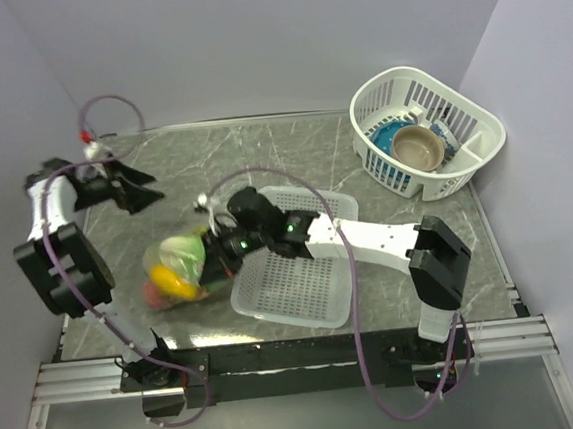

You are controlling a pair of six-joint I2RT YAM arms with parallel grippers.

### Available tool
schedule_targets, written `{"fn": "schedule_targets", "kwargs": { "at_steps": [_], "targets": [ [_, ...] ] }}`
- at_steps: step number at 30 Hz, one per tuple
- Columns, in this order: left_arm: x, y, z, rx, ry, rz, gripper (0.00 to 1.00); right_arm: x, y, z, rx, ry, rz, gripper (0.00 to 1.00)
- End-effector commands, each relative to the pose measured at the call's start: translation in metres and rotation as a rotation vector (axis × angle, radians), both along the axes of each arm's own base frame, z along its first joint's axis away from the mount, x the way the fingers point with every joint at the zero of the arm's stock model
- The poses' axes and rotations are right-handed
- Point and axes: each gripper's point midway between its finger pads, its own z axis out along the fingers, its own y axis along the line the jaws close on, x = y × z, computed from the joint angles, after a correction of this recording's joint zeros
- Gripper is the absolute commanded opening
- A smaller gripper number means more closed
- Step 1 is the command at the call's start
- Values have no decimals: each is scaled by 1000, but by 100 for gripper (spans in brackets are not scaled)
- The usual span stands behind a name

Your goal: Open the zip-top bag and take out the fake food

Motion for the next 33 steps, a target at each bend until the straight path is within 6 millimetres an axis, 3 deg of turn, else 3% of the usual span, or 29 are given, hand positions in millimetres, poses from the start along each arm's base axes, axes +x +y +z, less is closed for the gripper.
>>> {"fn": "schedule_targets", "kwargs": {
  "at_steps": [1, 2, 3, 6, 8, 10, 11, 13, 21, 33],
  "targets": [
    [-42, -49, -7, -10, 5, -122, 99, -35, -44, -21, -59, -24, 49, 0],
    [-45, -54, -6, -11, 8, -133, 99, -40, -59, -44, -107, -18, 41, 0],
    [-48, -63, -6, -15, 18, -158, 99, -43, -69, -38, -104, -42, 23, 0],
    [-55, -84, 1, -2, 36, -221, 99, -49, -93, -51, -149, -70, 2, 0],
    [-61, -97, 2, 13, 44, -266, 99, -43, -100, -55, -192, -91, -33, 2],
    [-68, -119, 0, 29, 45, -340, 99, -38, -102, -56, -220, -106, -49, 8],
    [-70, -124, -3, 28, 52, -358, 99, -37, -103, -54, -228, -116, -52, 22],
    [-73, -134, -9, 28, 63, -392, 99, -34, -103, -51, -225, -131, -61, 25],
    [-76, -172, -47, -53, 228, -505, 99, -32, -108, -61, -249, -139, -81, 17],
    [-89, -199, -48, -61, 263, -590, 99, -23, -111, -62, -262, -187, -108, 13]
  ]
}}
